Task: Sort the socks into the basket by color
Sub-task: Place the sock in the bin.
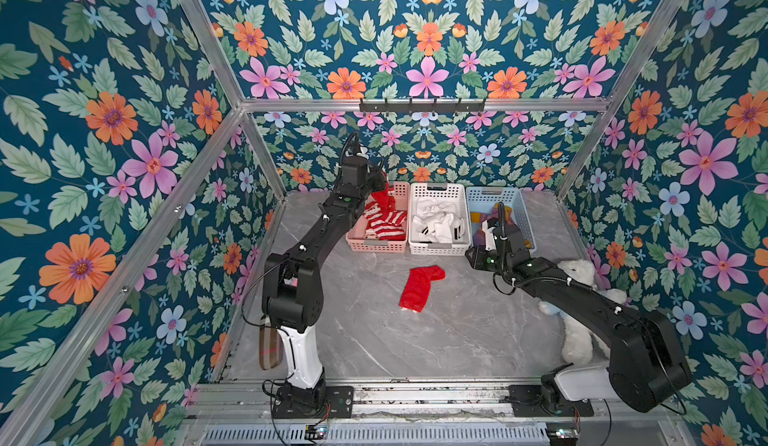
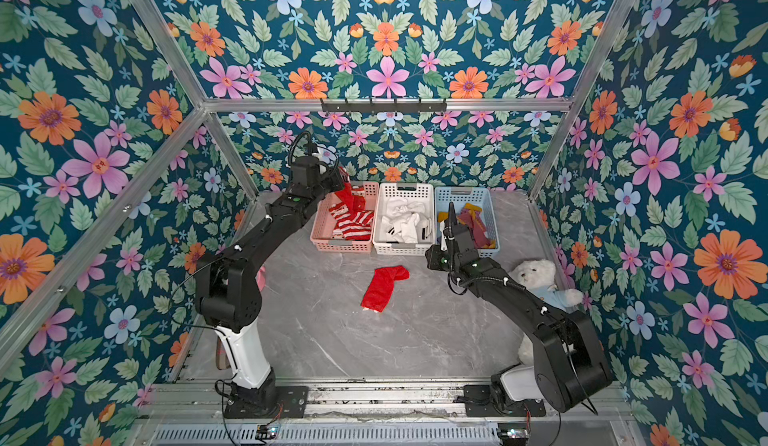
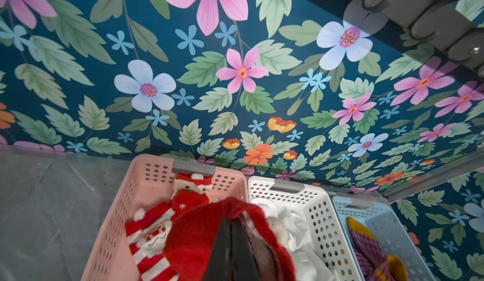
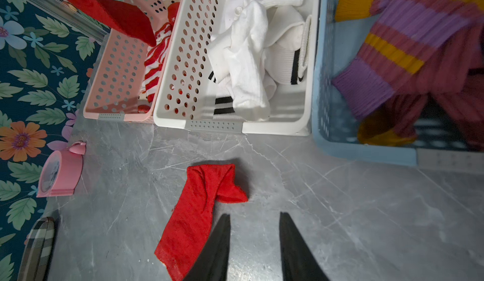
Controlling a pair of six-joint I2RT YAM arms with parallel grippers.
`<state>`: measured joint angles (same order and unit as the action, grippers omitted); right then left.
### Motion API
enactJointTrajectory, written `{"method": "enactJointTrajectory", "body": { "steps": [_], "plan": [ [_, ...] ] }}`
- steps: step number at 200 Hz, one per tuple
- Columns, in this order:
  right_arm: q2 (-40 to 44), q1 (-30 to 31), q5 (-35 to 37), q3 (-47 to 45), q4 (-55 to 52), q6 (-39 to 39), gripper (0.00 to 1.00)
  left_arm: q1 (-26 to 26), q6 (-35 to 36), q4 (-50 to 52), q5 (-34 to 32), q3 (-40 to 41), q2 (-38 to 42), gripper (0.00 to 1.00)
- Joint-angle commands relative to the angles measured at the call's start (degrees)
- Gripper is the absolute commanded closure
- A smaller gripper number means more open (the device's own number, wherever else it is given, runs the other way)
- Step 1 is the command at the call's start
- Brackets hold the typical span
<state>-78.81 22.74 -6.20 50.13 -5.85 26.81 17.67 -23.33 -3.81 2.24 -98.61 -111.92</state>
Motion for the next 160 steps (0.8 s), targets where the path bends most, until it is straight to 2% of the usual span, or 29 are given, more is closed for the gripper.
{"method": "enactJointTrajectory", "body": {
  "steps": [1, 32, 59, 99, 160],
  "plan": [
    [0.98, 0.01, 0.92, -0.32, -0.90, 0.64, 0.66, -0.56, 1.66, -5.59, 5.25, -5.48, -3.98, 1.00],
    [1.96, 0.02, 2.13, -1.16, -1.14, 0.78, 0.66, -0.91, 0.68, -5.40, 9.74, -13.74, -10.44, 1.00],
    [1.72, 0.02, 1.77, -1.55, -0.49, 1.48, 0.66, -1.18, -0.90, -8.13, 11.69, -12.34, -11.31, 1.00],
    [1.45, 0.11, 1.27, -2.47, 0.13, 2.11, 0.66, -2.15, -4.07, -13.74, 11.92, -0.44, -8.47, 1.00],
    [1.29, 0.28, 0.67, -3.91, 1.50, 2.81, 0.66, -2.90, -6.44, -19.01, 6.94, 22.31, 1.42, 1.00]
  ]
}}
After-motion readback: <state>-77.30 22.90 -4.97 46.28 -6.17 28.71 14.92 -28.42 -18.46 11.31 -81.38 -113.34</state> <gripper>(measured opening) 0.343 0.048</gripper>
